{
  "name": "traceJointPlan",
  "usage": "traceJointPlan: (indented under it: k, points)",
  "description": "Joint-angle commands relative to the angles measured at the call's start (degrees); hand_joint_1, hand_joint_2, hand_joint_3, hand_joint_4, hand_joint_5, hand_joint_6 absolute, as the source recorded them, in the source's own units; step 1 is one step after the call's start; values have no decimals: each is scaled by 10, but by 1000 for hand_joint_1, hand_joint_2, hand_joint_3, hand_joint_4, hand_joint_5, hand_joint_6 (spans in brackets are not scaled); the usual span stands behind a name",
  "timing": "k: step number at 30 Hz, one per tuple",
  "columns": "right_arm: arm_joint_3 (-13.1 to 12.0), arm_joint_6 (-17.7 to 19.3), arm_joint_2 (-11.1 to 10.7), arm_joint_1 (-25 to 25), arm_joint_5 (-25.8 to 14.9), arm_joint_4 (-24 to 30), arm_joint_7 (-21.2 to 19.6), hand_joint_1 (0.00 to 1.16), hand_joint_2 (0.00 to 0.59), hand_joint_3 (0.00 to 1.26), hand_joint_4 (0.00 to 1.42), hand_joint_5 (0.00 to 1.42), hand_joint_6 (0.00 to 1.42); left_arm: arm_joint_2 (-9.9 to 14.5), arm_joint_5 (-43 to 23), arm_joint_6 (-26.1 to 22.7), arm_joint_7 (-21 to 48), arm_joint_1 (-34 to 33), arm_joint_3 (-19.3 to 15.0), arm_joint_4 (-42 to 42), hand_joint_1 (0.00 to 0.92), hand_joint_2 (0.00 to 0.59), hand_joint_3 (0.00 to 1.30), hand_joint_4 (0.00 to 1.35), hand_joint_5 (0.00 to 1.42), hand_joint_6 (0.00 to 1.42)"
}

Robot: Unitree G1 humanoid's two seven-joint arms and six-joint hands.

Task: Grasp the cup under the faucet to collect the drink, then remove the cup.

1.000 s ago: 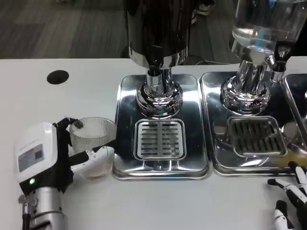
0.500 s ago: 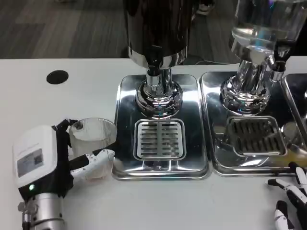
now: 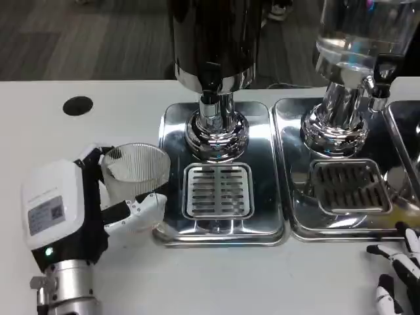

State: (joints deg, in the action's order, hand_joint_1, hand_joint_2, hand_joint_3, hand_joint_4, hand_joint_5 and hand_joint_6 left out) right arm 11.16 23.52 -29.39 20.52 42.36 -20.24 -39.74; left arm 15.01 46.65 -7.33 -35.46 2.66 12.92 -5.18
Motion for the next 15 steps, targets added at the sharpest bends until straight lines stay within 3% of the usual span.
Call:
traceJointPlan:
  k: [1, 8, 15]
  points:
    - [-6, 6, 0, 1, -6, 3, 1, 107, 561, 290, 1, 25, 131, -13, 27, 5, -20, -48, 19, -22, 423, 49, 812, 805, 1034, 1365]
    - [-13, 7, -7, 4, -7, 18, 11, 106, 561, 290, 1, 26, 131, -37, 43, -3, -35, -118, 55, -115, 378, 64, 799, 805, 1044, 1365]
    - [-24, -3, -13, 1, -8, 47, 39, 106, 561, 290, 1, 26, 131, -60, 30, 26, -72, -189, 79, -255, 315, 79, 798, 805, 1045, 1346]
